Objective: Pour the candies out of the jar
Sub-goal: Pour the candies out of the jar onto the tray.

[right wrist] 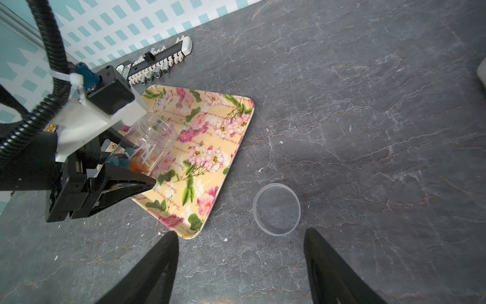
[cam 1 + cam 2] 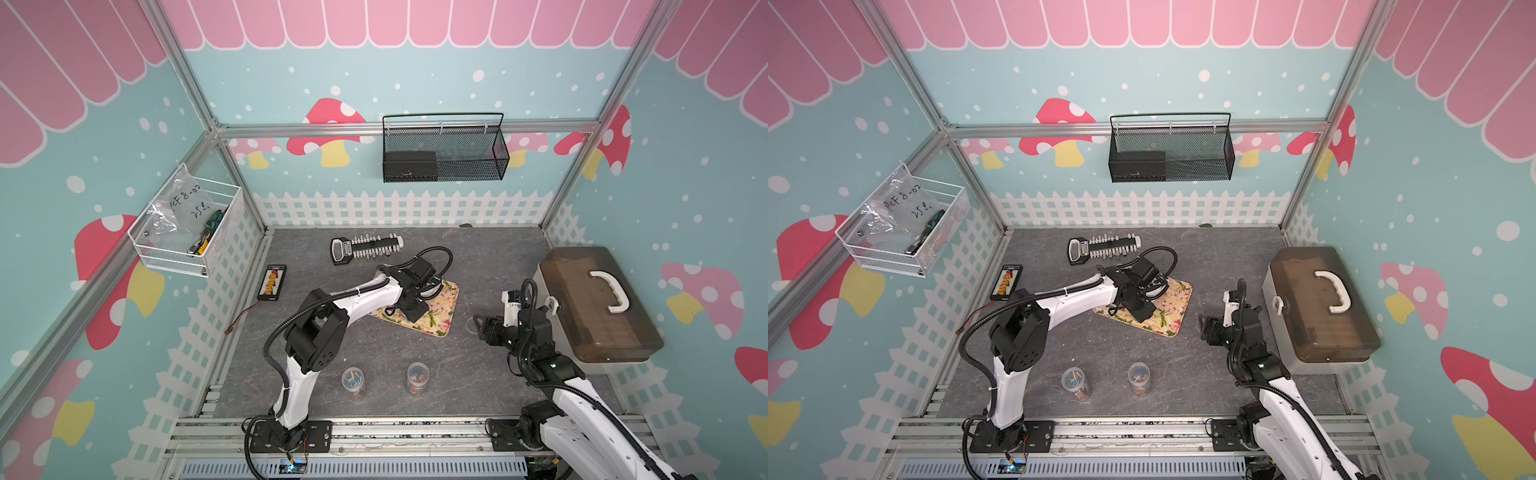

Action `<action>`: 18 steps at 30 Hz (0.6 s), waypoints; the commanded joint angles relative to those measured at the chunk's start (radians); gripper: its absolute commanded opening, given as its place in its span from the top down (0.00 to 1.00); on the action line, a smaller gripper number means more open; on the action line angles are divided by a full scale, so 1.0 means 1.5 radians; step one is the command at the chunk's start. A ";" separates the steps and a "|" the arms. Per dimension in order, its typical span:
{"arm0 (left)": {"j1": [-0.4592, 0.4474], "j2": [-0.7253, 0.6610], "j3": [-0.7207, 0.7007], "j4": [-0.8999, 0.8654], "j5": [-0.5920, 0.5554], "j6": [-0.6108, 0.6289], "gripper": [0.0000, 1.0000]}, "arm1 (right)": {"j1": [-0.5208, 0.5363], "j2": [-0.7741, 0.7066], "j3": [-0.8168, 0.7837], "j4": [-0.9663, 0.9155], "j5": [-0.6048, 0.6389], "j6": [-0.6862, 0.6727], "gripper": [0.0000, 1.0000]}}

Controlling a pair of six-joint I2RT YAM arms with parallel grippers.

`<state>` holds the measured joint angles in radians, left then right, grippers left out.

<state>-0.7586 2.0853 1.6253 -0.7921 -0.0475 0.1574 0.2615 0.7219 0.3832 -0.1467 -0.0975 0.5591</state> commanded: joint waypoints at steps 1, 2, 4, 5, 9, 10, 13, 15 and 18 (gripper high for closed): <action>-0.018 0.015 0.033 -0.060 -0.090 0.048 0.59 | -0.005 -0.016 -0.015 0.012 -0.007 0.018 0.26; -0.024 0.020 0.040 -0.068 -0.108 0.058 0.59 | -0.005 -0.020 -0.018 0.011 -0.006 0.019 0.26; -0.034 0.027 0.049 -0.077 -0.132 0.076 0.58 | -0.004 -0.027 -0.022 0.010 -0.006 0.020 0.26; -0.039 0.030 0.053 -0.078 -0.141 0.084 0.58 | -0.005 -0.030 -0.024 0.010 -0.007 0.022 0.26; -0.058 0.042 0.073 -0.083 -0.213 0.113 0.58 | -0.005 -0.049 -0.033 0.006 -0.011 0.032 0.26; -0.063 0.047 0.081 -0.089 -0.229 0.122 0.58 | -0.004 -0.055 -0.036 0.005 -0.011 0.035 0.26; -0.083 0.063 0.099 -0.108 -0.290 0.164 0.58 | -0.005 -0.068 -0.049 0.002 -0.017 0.046 0.26; -0.098 0.069 0.102 -0.110 -0.336 0.205 0.58 | -0.005 -0.079 -0.051 -0.013 -0.029 0.049 0.26; -0.109 0.085 0.116 -0.116 -0.375 0.225 0.58 | -0.005 -0.100 -0.049 -0.044 -0.043 0.044 0.26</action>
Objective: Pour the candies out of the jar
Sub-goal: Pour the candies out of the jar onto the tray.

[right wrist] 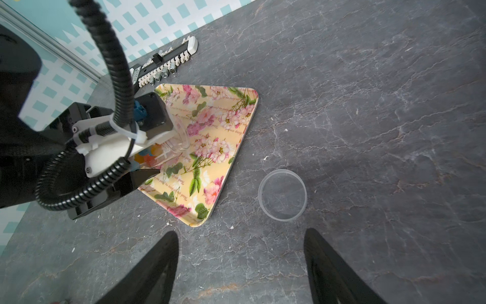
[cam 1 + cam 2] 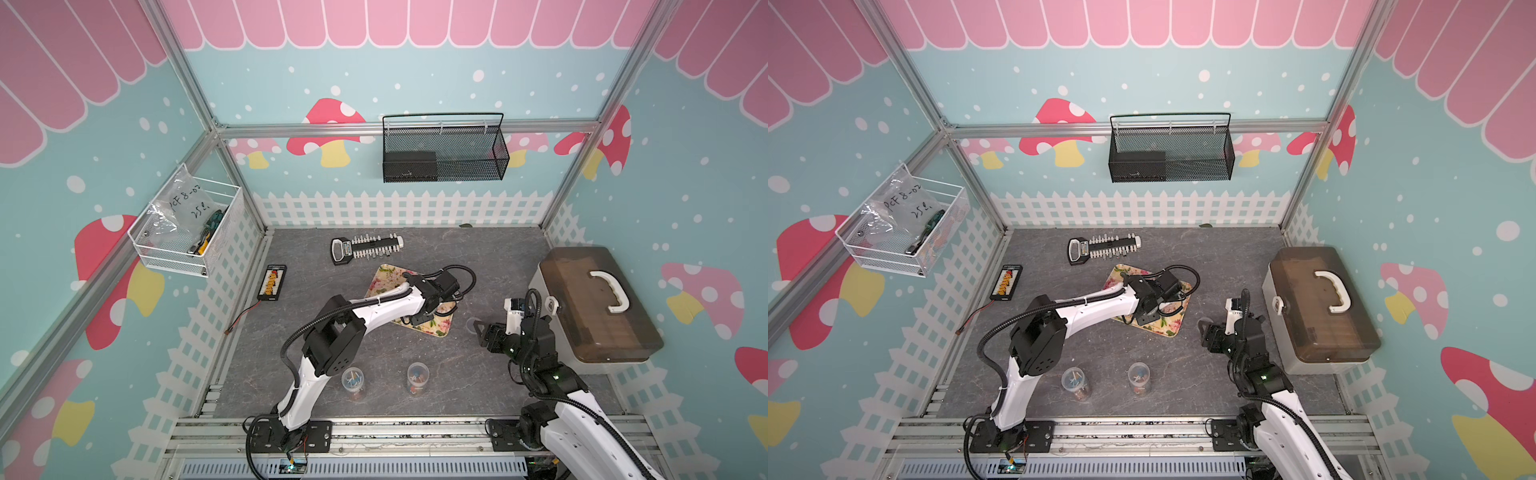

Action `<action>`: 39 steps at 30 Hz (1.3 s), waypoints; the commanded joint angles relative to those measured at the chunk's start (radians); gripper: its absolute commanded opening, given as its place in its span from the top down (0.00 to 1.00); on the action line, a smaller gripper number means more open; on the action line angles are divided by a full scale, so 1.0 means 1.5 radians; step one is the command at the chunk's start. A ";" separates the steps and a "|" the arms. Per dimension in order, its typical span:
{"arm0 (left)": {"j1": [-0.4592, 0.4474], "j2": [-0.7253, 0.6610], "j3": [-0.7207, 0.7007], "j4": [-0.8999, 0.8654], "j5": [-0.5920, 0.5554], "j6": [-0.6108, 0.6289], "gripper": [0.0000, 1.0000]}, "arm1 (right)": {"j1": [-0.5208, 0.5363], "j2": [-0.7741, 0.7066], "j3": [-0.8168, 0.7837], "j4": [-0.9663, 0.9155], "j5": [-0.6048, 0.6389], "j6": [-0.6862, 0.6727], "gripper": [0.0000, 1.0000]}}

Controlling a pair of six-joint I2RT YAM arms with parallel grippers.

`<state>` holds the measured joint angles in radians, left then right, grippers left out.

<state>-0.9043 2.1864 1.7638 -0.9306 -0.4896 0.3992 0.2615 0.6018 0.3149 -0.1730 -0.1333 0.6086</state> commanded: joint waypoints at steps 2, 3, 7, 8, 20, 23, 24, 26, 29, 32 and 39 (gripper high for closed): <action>-0.013 0.024 0.032 -0.027 -0.090 0.068 0.57 | -0.004 -0.036 -0.003 -0.043 -0.019 0.008 0.26; -0.014 0.027 0.036 -0.027 -0.096 0.069 0.57 | -0.005 -0.044 -0.003 -0.049 -0.020 0.006 0.26; -0.015 0.035 0.042 -0.034 -0.128 0.091 0.57 | -0.004 -0.066 -0.005 -0.058 -0.022 0.009 0.26; -0.016 0.034 0.039 -0.034 -0.130 0.099 0.56 | -0.005 -0.068 -0.006 -0.058 -0.023 0.010 0.26; -0.016 0.021 -0.003 -0.032 -0.278 0.151 0.56 | -0.005 -0.071 0.018 -0.067 -0.060 -0.029 0.27; -0.016 0.021 -0.005 -0.032 -0.315 0.168 0.56 | -0.005 -0.075 0.017 -0.075 -0.068 -0.033 0.27; -0.016 0.021 -0.007 -0.032 -0.323 0.177 0.56 | -0.004 -0.077 0.017 -0.079 -0.071 -0.033 0.27; -0.021 0.018 -0.013 -0.027 -0.336 0.188 0.56 | -0.005 -0.080 0.015 -0.084 -0.083 -0.031 0.27; -0.028 0.016 -0.024 -0.013 -0.354 0.208 0.56 | -0.004 -0.086 0.018 -0.099 -0.100 -0.036 0.27; -0.034 0.022 -0.032 0.008 -0.374 0.234 0.56 | -0.005 -0.091 0.024 -0.119 -0.105 -0.047 0.27; -0.050 0.034 -0.054 0.050 -0.398 0.283 0.57 | -0.004 -0.084 0.025 -0.123 -0.127 -0.048 0.28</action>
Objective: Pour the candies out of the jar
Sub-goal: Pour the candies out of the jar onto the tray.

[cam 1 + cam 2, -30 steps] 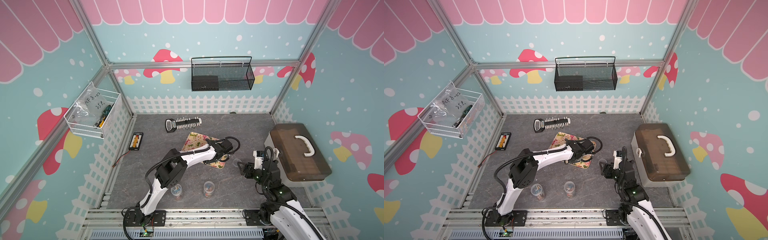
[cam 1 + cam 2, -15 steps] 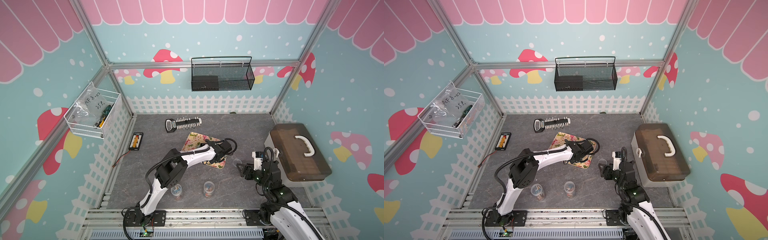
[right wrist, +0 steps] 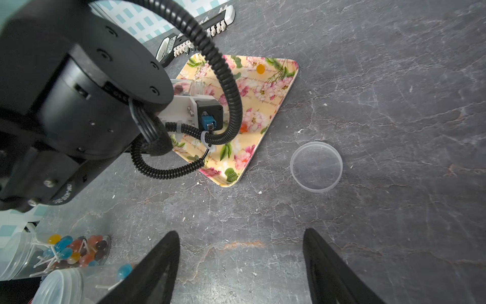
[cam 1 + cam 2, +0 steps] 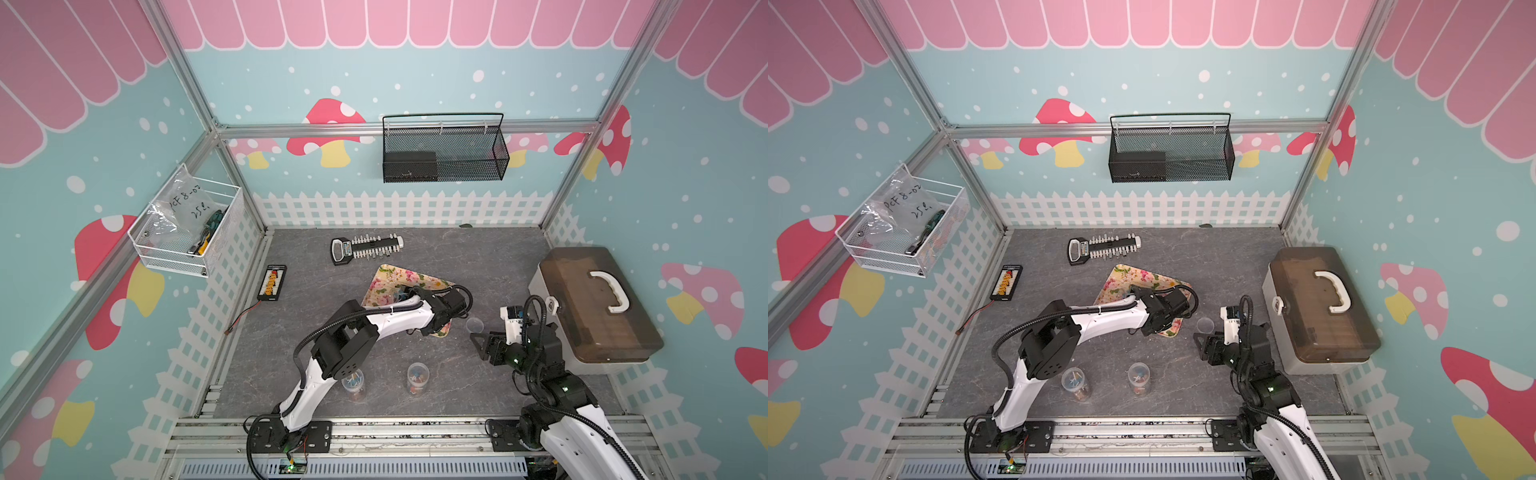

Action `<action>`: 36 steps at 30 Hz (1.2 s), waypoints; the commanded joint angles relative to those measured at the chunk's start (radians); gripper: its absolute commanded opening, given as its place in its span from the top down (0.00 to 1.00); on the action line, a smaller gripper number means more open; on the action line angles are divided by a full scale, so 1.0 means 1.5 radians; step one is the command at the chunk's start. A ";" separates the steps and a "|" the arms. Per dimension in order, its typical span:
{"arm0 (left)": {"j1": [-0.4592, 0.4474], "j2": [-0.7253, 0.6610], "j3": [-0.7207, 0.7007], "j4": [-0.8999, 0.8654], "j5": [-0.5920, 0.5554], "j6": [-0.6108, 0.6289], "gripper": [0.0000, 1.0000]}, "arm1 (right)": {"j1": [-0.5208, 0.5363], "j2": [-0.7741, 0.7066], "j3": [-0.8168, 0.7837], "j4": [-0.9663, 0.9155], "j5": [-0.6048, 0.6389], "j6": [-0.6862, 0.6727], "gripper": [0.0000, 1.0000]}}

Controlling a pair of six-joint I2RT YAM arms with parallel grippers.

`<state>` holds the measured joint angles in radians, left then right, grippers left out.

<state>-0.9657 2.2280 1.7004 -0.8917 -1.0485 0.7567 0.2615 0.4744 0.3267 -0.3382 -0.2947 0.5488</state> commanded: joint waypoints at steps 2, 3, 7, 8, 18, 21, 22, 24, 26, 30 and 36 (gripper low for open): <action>-0.011 0.005 -0.023 0.032 -0.032 0.054 0.57 | -0.005 0.000 0.017 -0.016 -0.025 -0.007 0.28; -0.011 0.005 -0.026 0.034 -0.033 0.056 0.56 | -0.005 -0.001 0.017 -0.017 -0.026 -0.007 0.28; -0.012 0.004 -0.032 0.040 -0.037 0.065 0.57 | -0.005 -0.007 0.015 -0.020 -0.022 -0.007 0.28; -0.013 0.004 -0.033 0.043 -0.040 0.068 0.56 | -0.004 -0.007 0.014 -0.020 -0.022 -0.007 0.28; -0.014 -0.008 -0.057 0.060 -0.037 0.088 0.57 | -0.005 -0.017 0.011 -0.025 -0.024 0.000 0.28; -0.014 -0.015 -0.062 0.063 -0.039 0.093 0.57 | -0.004 -0.023 0.011 -0.030 -0.022 -0.001 0.28; -0.013 -0.018 -0.063 0.064 -0.039 0.094 0.57 | -0.005 -0.024 0.011 -0.031 -0.021 0.000 0.28; -0.013 -0.021 -0.064 0.067 -0.040 0.098 0.57 | -0.005 -0.025 0.011 -0.031 -0.022 0.001 0.28; -0.012 -0.024 -0.065 0.069 -0.040 0.100 0.57 | -0.004 -0.025 0.011 -0.032 -0.022 0.002 0.28; -0.012 -0.030 -0.069 0.068 -0.040 0.102 0.57 | -0.005 -0.029 0.009 -0.034 -0.020 0.008 0.28; -0.012 -0.051 -0.077 0.083 -0.043 0.114 0.57 | -0.005 -0.030 0.023 -0.063 -0.024 0.007 0.28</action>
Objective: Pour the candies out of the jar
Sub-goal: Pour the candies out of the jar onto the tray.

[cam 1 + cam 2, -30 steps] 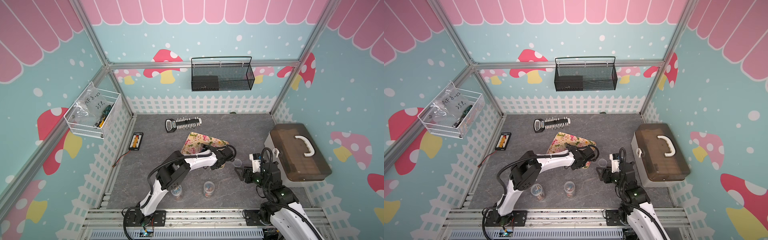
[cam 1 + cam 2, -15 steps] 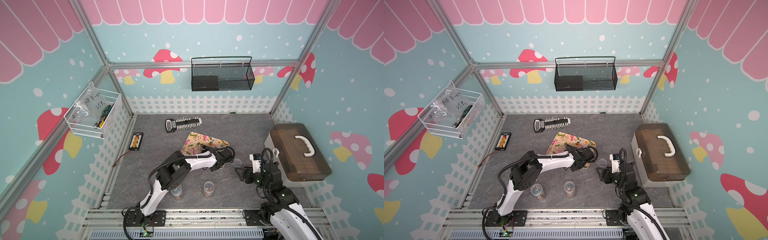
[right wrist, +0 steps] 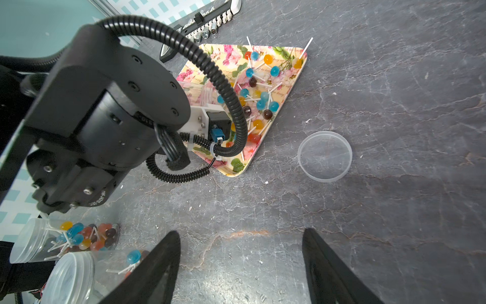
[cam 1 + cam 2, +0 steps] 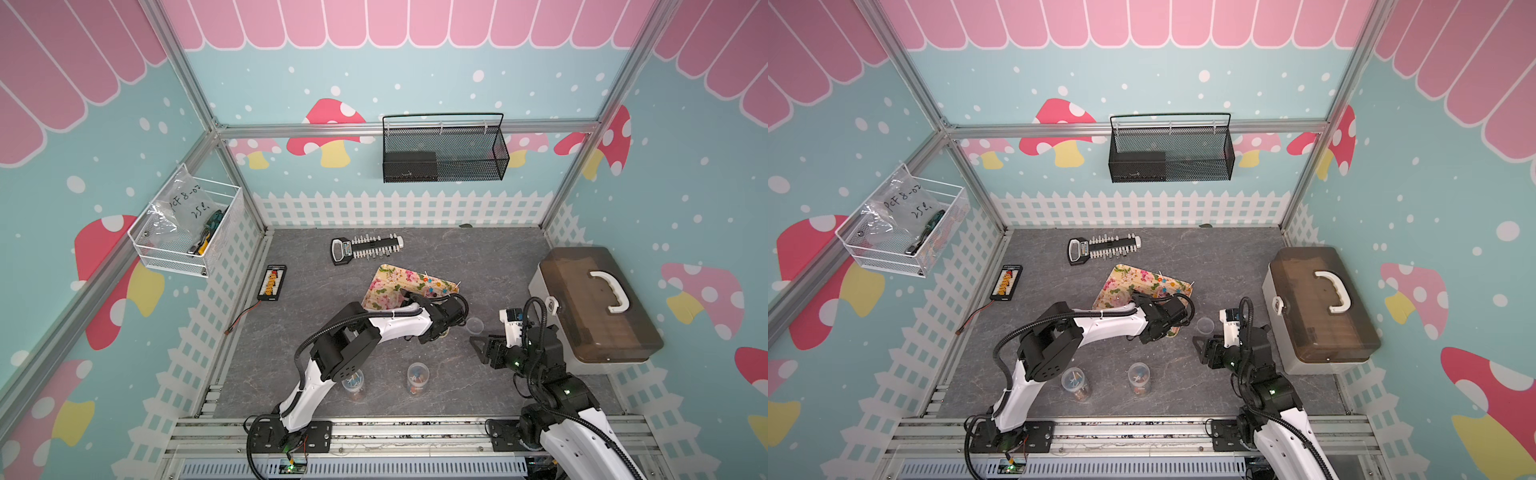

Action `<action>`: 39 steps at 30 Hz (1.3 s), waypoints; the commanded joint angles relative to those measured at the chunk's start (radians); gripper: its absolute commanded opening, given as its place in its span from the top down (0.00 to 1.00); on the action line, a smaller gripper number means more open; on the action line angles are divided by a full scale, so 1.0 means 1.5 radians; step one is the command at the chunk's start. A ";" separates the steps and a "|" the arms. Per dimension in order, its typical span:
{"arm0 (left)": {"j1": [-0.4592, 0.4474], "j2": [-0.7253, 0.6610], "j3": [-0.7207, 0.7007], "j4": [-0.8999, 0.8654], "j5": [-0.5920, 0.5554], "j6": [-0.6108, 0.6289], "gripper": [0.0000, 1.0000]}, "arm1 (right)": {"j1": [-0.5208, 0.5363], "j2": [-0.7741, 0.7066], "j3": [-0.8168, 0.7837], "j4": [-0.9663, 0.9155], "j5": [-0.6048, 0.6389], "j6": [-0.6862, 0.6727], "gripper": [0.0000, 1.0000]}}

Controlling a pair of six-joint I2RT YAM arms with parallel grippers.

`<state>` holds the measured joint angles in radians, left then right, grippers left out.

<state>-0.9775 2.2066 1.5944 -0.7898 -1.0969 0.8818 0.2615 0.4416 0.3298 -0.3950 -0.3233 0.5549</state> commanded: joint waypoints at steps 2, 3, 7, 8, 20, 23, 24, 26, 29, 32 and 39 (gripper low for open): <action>-0.003 -0.044 -0.011 0.029 -0.013 0.044 0.57 | -0.005 -0.015 0.023 -0.032 0.001 0.002 0.28; -0.002 -0.047 -0.015 0.036 -0.012 0.052 0.57 | -0.005 -0.017 0.022 -0.031 0.002 0.004 0.28; 0.004 -0.056 -0.031 0.058 -0.012 0.071 0.57 | -0.004 -0.015 0.021 -0.029 -0.003 0.015 0.29; 0.007 -0.057 -0.034 0.061 -0.009 0.071 0.57 | -0.004 -0.015 0.021 -0.029 -0.005 0.017 0.29; 0.015 -0.012 -0.043 0.081 0.002 0.071 0.57 | -0.004 -0.023 0.021 -0.035 0.001 0.018 0.29; 0.018 -0.032 -0.042 0.082 0.006 0.070 0.56 | -0.005 -0.023 0.020 -0.038 0.003 0.020 0.29; 0.021 -0.038 -0.043 0.081 0.006 0.071 0.56 | -0.005 -0.024 0.021 -0.040 0.004 0.020 0.29; 0.028 -0.054 -0.045 0.081 0.001 0.079 0.56 | -0.005 -0.025 0.024 -0.044 0.005 0.020 0.29; 0.034 -0.072 -0.054 0.082 0.002 0.086 0.56 | -0.005 -0.033 0.022 -0.049 0.009 0.023 0.29; 0.034 -0.072 -0.069 0.087 0.007 0.086 0.56 | -0.005 -0.038 0.016 -0.049 0.014 0.028 0.29; 0.033 -0.037 -0.074 0.083 0.025 0.038 0.56 | -0.004 -0.031 0.020 -0.056 0.012 0.029 0.29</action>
<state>-0.9264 2.1319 1.4914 -0.6685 -1.0874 0.9630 0.2615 0.3962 0.3401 -0.4522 -0.3107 0.5884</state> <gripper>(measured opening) 0.563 0.709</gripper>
